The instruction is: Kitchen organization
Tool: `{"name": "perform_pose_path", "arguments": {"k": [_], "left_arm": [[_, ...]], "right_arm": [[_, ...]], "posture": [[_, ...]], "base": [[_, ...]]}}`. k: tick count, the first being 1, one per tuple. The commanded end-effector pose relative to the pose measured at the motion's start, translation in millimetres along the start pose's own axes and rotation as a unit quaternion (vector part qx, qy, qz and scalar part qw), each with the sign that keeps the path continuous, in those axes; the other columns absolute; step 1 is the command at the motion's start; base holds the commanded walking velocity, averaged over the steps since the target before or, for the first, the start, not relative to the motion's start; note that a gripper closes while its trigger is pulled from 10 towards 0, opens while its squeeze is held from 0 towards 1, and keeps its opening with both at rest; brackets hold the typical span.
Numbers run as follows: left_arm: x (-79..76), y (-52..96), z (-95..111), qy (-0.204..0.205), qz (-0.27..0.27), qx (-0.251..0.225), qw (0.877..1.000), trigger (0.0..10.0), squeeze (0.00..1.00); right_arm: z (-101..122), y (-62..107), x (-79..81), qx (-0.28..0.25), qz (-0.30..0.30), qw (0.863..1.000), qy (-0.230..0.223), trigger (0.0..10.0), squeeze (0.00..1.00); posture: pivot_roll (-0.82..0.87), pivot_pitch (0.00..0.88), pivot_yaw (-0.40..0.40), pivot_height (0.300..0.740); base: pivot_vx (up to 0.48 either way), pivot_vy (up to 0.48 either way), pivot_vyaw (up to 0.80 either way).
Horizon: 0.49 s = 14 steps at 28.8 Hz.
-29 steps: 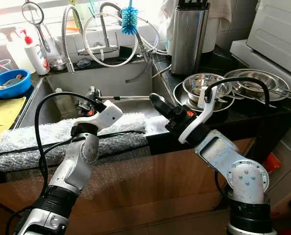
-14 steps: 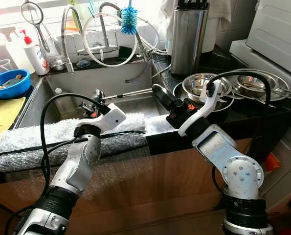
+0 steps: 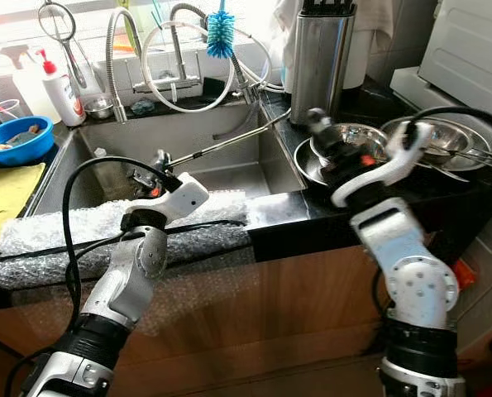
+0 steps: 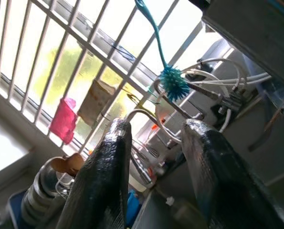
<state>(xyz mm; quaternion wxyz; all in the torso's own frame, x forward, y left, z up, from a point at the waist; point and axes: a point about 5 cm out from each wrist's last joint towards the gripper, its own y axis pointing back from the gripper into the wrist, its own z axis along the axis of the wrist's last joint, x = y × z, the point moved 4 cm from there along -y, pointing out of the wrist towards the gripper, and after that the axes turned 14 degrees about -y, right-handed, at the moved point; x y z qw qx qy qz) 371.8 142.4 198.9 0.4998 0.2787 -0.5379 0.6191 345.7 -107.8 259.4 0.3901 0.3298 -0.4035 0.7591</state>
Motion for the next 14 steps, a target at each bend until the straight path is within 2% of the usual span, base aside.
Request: {"name": "perform_pose_path", "arguments": {"k": [1,4,5,7,8,9,10,11,12,14], "left_arm": [[5.4,-3.0,-0.8,0.000,0.010,0.001,1.000,0.0,0.00],[4.5,-2.7,-0.9,0.008,0.008,0.003,1.000,0.0,0.00],[3.2,-2.2,-3.0,0.022,0.006,0.011,1.000,0.0,0.00],[0.6,-0.8,-9.0,0.077,0.005,0.036,0.996,0.0,0.00],[0.2,-0.3,-13.2,0.106,0.008,0.053,0.993,2.7,0.00],[-0.4,0.2,-17.6,0.134,0.010,0.070,0.989,3.6,0.00],[-3.8,1.5,-23.7,0.202,0.009,0.094,0.975,10.0,0.00],[-5.5,2.1,-25.4,0.229,0.008,0.101,0.968,10.0,0.00],[-5.5,2.1,-25.4,0.229,0.008,0.101,0.968,10.0,0.00],[-7.0,3.7,-30.2,0.267,0.012,0.118,0.956,10.0,0.00]], "right_arm": [[-0.1,-4.5,16.0,-0.001,0.030,1.000,0.007,10.0,0.00],[1.3,-4.4,20.4,-0.007,0.041,0.999,0.015,10.0,0.00],[2.8,-4.4,22.9,-0.014,0.046,0.998,0.027,10.0,0.00],[7.2,-4.1,20.1,-0.025,0.027,0.994,0.100,10.0,0.00],[8.0,-3.8,18.1,-0.028,0.019,0.991,0.132,10.0,0.00],[8.1,-3.4,15.5,-0.030,0.010,0.987,0.160,10.0,0.00],[10.9,-0.4,4.0,-0.043,-0.021,0.978,0.204,10.0,0.00],[12.0,1.7,-2.4,-0.046,-0.036,0.972,0.228,10.0,0.00],[12.0,1.7,-2.4,-0.046,-0.036,0.972,0.228,10.0,0.00],[10.9,8.2,-14.6,-0.046,-0.062,0.954,0.291,10.0,0.00]], "posture": [[0.02,0.000,0.087,0.740],[0.02,0.000,0.089,0.740],[0.02,0.000,0.091,0.740],[0.02,0.000,0.092,0.740],[0.02,0.000,0.092,0.740],[0.02,0.000,0.092,0.740],[0.01,0.000,0.094,0.740],[0.02,0.000,0.093,0.740],[0.02,0.000,0.093,0.740],[0.01,0.000,0.094,0.740]], "base": [[0.000,0.000,0.00],[0.000,0.000,0.00],[0.000,0.000,0.00],[0.000,0.000,0.00],[0.000,0.000,0.00],[0.000,0.000,0.00],[0.000,0.000,0.00],[0.000,0.000,0.00],[0.000,0.000,0.00],[0.000,0.000,0.00]]}}
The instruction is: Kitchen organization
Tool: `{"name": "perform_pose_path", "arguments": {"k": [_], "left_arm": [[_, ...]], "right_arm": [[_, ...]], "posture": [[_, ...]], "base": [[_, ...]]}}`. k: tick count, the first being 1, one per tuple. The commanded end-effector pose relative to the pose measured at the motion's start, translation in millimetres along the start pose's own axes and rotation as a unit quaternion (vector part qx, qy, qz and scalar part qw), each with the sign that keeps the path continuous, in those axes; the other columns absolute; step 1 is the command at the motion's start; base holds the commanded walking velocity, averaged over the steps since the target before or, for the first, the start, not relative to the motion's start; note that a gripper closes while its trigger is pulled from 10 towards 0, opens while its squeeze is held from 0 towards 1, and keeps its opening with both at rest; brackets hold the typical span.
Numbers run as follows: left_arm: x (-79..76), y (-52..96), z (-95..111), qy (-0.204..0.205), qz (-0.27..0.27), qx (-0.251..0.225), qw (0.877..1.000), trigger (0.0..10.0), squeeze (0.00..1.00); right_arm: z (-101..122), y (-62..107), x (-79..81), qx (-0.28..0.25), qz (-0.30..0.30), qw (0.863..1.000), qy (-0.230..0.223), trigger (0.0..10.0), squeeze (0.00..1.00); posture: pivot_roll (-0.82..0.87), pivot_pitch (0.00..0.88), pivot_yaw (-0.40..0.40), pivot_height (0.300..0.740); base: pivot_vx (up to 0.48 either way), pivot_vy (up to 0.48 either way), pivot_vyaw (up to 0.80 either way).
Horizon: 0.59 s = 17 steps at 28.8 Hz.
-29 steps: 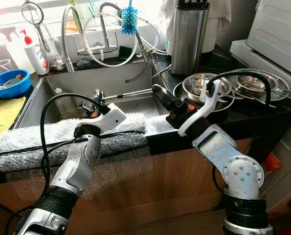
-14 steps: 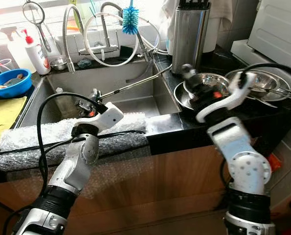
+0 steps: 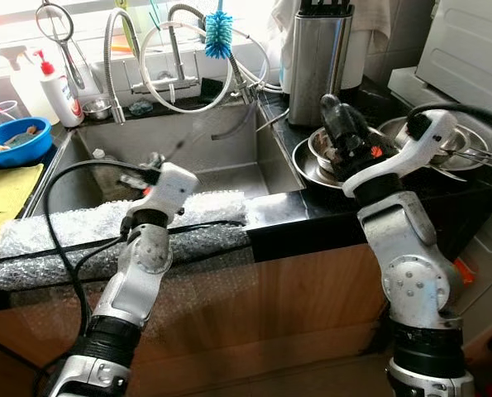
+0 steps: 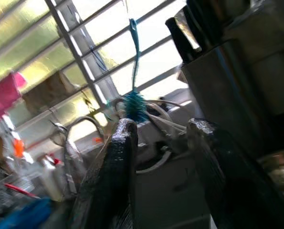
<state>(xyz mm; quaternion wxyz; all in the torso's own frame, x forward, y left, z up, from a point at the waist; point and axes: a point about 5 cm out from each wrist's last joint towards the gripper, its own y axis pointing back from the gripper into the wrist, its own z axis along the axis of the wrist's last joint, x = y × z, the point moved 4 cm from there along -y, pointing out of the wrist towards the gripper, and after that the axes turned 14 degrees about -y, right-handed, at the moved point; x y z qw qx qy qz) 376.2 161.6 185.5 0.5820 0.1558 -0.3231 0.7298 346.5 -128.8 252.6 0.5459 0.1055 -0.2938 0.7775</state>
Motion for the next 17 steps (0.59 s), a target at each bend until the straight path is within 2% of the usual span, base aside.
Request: {"name": "perform_pose_path", "arguments": {"k": [1,2,3,5,6,8,10,11,12,15,17], "left_arm": [[4.3,-0.4,-10.4,0.037,0.004,0.023,0.999,10.0,0.00],[4.1,0.2,-13.9,0.072,0.005,0.036,0.997,10.0,0.00],[4.0,0.4,-15.2,0.089,0.006,0.041,0.995,10.0,0.00],[4.0,0.5,-15.9,0.098,0.006,0.043,0.994,10.0,0.00],[4.8,0.2,-17.3,0.148,0.010,0.051,0.988,10.0,0.00],[7.0,-1.2,-17.7,0.183,0.015,0.054,0.981,10.0,0.00],[7.8,-1.7,-17.7,0.191,0.016,0.054,0.980,10.0,0.00],[7.4,-3.7,-12.2,0.202,0.010,0.042,0.979,10.0,0.00],[5.9,-6.5,-3.5,0.216,-0.004,0.023,0.976,10.0,0.00],[2.1,-7.0,3.9,0.227,-0.019,0.009,0.974,10.0,0.00],[1.0,-6.9,5.3,0.229,-0.022,0.006,0.973,10.0,0.00]], "right_arm": [[-11.5,5.0,-8.6,0.008,-0.022,0.999,0.046,10.0,0.00],[-16.9,11.4,-16.4,0.011,-0.035,0.997,0.071,10.0,0.00],[-18.9,14.0,-19.4,0.013,-0.041,0.996,0.084,10.0,0.00],[-20.1,15.4,-21.0,0.014,-0.044,0.995,0.094,10.0,0.00],[-29.4,24.0,-27.0,0.020,-0.048,0.990,0.128,10.0,0.00],[-37.3,33.8,-35.2,0.018,-0.059,0.987,0.152,10.0,0.00],[-39.3,36.6,-37.4,0.015,-0.062,0.985,0.160,10.0,0.00],[-48.1,46.5,-44.0,0.027,-0.067,0.978,0.195,10.0,0.00],[-62.3,64.1,-54.2,0.047,-0.075,0.968,0.236,10.0,0.00],[-75.0,80.0,-65.3,0.069,-0.092,0.961,0.250,10.0,0.00],[-78.4,83.9,-67.9,0.075,-0.095,0.959,0.256,10.0,0.00]], "posture": [[0.01,0.000,0.094,0.740],[0.01,0.000,0.094,0.740],[0.01,0.000,0.094,0.740],[0.01,0.000,0.094,0.740],[0.01,0.000,0.093,0.740],[0.01,0.000,0.093,0.740],[0.01,0.000,0.093,0.740],[0.01,0.000,0.092,0.740],[0.01,0.000,0.093,0.740],[0.01,0.000,0.095,0.740],[0.01,0.000,0.096,0.740]], "base": [[0.000,0.000,0.00],[0.000,0.000,0.00],[0.000,0.000,0.00],[0.000,0.000,0.00],[0.000,0.000,0.00],[0.000,0.000,0.00],[0.000,0.000,0.00],[0.000,0.000,0.00],[0.000,0.000,0.00],[0.000,0.000,0.00],[0.000,0.000,0.00]]}}
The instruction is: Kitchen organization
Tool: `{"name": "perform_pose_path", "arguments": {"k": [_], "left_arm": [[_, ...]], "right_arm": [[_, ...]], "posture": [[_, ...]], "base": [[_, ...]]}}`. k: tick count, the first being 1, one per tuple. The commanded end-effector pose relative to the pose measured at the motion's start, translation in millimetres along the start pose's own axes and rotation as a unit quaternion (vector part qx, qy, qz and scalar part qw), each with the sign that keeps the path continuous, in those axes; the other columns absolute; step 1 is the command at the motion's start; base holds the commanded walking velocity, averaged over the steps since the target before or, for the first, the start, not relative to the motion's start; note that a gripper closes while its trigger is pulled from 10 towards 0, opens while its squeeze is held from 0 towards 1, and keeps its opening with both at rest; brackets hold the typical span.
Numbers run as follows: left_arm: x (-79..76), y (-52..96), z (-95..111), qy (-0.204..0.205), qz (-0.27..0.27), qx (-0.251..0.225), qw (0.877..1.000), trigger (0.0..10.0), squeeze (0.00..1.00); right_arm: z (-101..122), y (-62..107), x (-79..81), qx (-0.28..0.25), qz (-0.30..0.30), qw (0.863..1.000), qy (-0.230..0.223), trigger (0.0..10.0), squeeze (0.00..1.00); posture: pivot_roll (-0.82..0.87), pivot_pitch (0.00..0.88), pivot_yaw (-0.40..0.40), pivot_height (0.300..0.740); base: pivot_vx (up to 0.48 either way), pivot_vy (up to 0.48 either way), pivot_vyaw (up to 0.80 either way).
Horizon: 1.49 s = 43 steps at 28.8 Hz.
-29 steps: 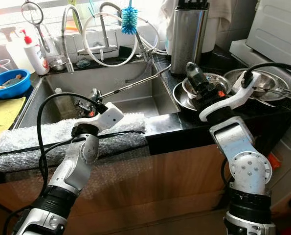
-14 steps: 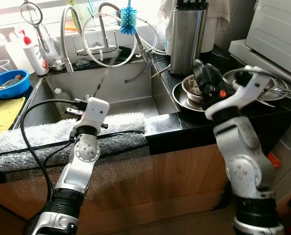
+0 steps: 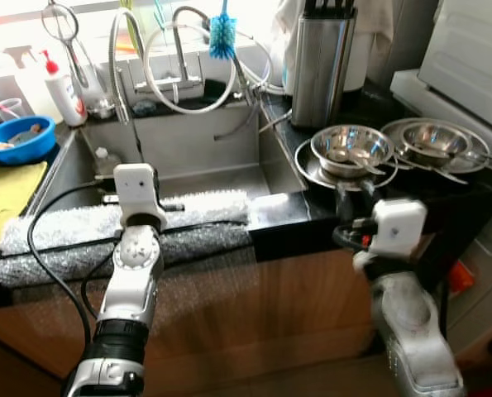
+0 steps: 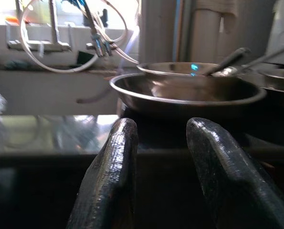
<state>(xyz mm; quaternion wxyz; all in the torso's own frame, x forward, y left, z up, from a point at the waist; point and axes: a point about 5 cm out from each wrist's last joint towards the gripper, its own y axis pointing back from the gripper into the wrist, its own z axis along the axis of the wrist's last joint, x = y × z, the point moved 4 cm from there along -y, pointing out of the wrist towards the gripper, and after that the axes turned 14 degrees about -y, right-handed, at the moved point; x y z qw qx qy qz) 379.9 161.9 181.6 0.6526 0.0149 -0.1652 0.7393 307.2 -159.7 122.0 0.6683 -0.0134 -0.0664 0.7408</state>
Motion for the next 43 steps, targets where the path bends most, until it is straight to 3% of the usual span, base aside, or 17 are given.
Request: {"name": "perform_pose_path", "arguments": {"k": [1,4,7,9,14,19,21,27,34,38,43], "left_arm": [[-1.5,-3.7,11.2,0.014,-0.006,-0.023,1.000,10.0,0.00],[-3.6,-4.5,13.4,0.023,-0.008,-0.026,0.999,10.0,0.00],[-2.4,-8.0,16.2,0.047,-0.003,-0.026,0.999,10.0,0.00],[-1.9,-9.3,17.4,0.050,-0.004,-0.026,0.998,10.0,0.00],[-3.6,-25.6,21.7,0.048,-0.017,-0.020,0.999,10.0,0.00],[-5.6,-31.2,24.4,0.043,-0.024,-0.022,0.999,10.0,0.00],[-5.7,-33.5,26.0,0.046,-0.023,-0.024,0.998,10.0,0.00],[0.6,-22.8,30.7,0.068,-0.013,-0.059,0.996,10.0,0.00],[29.8,-5.7,25.8,0.064,0.034,-0.083,0.994,10.0,0.00],[29.7,-2.9,28.3,0.064,0.035,-0.088,0.993,10.0,0.00],[23.2,-2.0,31.0,0.078,0.031,-0.090,0.992,10.0,0.00]], "right_arm": [[0.0,0.9,1.6,-0.009,0.002,1.000,0.010,10.0,0.00],[-23.4,10.7,-7.1,0.028,-0.019,0.999,0.001,10.0,0.00],[-64.9,26.9,-13.5,0.106,-0.041,0.993,-0.020,10.0,0.00],[-73.6,31.2,-14.2,0.121,-0.044,0.992,-0.012,10.0,0.00],[-127.0,61.9,-14.0,0.225,-0.068,0.971,-0.034,10.0,0.00],[-142.0,70.6,-14.9,0.245,-0.088,0.964,-0.058,10.0,0.00],[-154.5,76.7,-12.7,0.261,-0.106,0.954,-0.104,10.0,0.00],[-172.0,83.6,-7.0,0.288,-0.115,0.940,-0.141,10.0,0.00],[-184.9,92.1,-7.9,0.308,-0.123,0.931,-0.150,10.0,0.00],[-197.6,102.0,-5.9,0.344,-0.116,0.919,-0.155,10.0,0.00],[-203.9,107.0,-6.4,0.364,-0.114,0.914,-0.136,10.0,0.00]], "posture": [[0.01,0.000,0.096,0.740],[0.00,0.000,0.100,0.740],[0.00,0.000,0.100,0.740],[0.00,0.000,0.101,0.740],[0.00,0.000,0.118,0.740],[0.00,0.000,0.123,0.740],[0.00,0.000,0.127,0.740],[0.00,0.000,0.121,0.740],[0.02,0.000,0.111,0.740],[0.03,0.000,0.105,0.740],[0.02,0.000,0.103,0.740]], "base": [[0.000,0.000,0.00],[0.000,0.000,0.00],[0.000,0.000,0.00],[0.000,0.000,0.00],[0.000,0.000,0.00],[0.000,0.000,0.00],[0.000,0.000,0.00],[0.000,0.000,0.00],[0.000,0.000,0.00],[0.000,0.000,0.00],[0.000,0.000,0.00]]}}
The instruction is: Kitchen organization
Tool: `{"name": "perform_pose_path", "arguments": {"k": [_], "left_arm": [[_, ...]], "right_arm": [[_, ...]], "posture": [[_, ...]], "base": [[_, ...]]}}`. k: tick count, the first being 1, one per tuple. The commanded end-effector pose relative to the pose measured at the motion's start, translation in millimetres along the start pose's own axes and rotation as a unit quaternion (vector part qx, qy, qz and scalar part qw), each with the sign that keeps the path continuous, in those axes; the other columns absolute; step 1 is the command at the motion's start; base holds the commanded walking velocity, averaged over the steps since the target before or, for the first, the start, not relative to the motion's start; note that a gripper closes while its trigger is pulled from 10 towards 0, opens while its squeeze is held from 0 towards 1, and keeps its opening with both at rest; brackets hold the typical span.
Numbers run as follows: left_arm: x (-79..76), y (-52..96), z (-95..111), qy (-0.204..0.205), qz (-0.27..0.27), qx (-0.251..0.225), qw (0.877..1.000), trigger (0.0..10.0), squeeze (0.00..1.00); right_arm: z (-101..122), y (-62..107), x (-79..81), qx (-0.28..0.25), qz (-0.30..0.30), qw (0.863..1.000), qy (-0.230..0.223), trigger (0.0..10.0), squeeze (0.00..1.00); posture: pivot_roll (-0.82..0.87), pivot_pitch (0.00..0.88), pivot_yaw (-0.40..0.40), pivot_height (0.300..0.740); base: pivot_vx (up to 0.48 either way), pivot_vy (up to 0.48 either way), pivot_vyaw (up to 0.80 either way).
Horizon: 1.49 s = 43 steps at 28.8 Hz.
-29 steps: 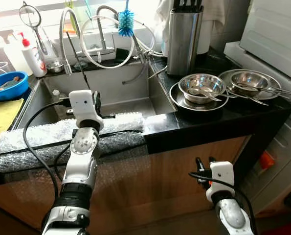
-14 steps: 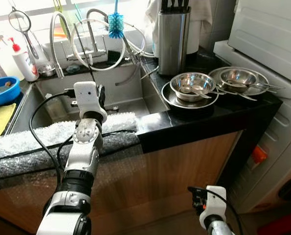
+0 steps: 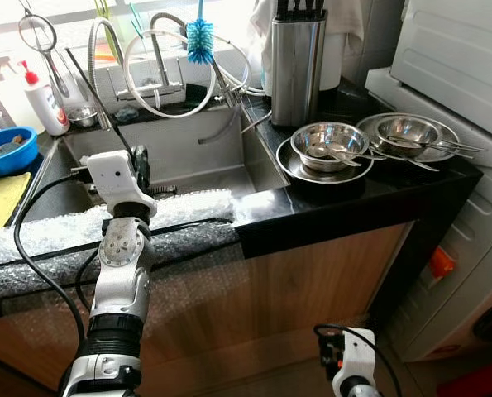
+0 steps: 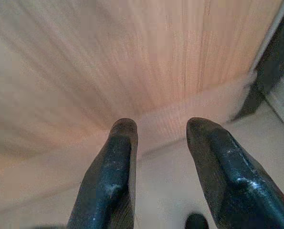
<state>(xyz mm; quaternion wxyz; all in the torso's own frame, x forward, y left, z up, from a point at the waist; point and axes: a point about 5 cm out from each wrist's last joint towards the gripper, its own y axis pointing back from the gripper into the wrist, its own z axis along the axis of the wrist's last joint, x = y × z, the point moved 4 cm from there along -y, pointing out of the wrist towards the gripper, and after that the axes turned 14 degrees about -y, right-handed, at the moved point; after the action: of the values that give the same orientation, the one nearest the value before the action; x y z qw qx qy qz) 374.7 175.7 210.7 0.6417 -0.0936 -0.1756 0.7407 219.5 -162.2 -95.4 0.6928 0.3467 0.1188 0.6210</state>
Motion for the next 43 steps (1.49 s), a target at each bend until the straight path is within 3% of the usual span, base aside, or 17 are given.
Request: {"name": "perform_pose_path", "arguments": {"k": [1,12,15,19,43], "left_arm": [[-0.8,0.2,6.5,0.008,0.003,-0.012,1.000,10.0,0.00],[-3.7,-0.7,6.2,0.012,-0.001,-0.008,1.000,10.0,0.00],[-1.2,-0.4,5.7,0.009,-0.002,-0.007,1.000,10.0,0.00],[-1.6,1.8,2.6,0.009,-0.003,-0.001,1.000,10.0,0.00],[-4.2,-3.8,8.7,0.012,-0.004,-0.007,1.000,10.0,0.00]], "right_arm": [[3.9,-3.0,7.6,-0.006,0.015,1.000,0.023,10.0,0.00],[-2.6,-6.4,5.2,0.022,-0.003,1.000,0.009,10.0,0.00],[-1.9,-4.9,-12.1,0.034,-0.022,0.999,0.026,10.0,0.00],[-1.4,-3.9,-21.4,0.042,-0.029,0.998,0.025,10.0,0.00],[-9.4,-6.3,-6.2,0.063,-0.018,0.998,0.018,10.0,0.00]], "posture": [[0.02,0.000,0.105,0.740],[0.02,0.000,0.108,0.740],[0.02,0.000,0.105,0.740],[0.02,0.000,0.105,0.740],[0.03,0.000,0.105,0.740]], "base": [[0.000,0.000,0.00],[0.000,0.000,0.00],[0.000,0.000,0.00],[0.000,0.000,0.00],[0.020,0.000,0.00]]}}
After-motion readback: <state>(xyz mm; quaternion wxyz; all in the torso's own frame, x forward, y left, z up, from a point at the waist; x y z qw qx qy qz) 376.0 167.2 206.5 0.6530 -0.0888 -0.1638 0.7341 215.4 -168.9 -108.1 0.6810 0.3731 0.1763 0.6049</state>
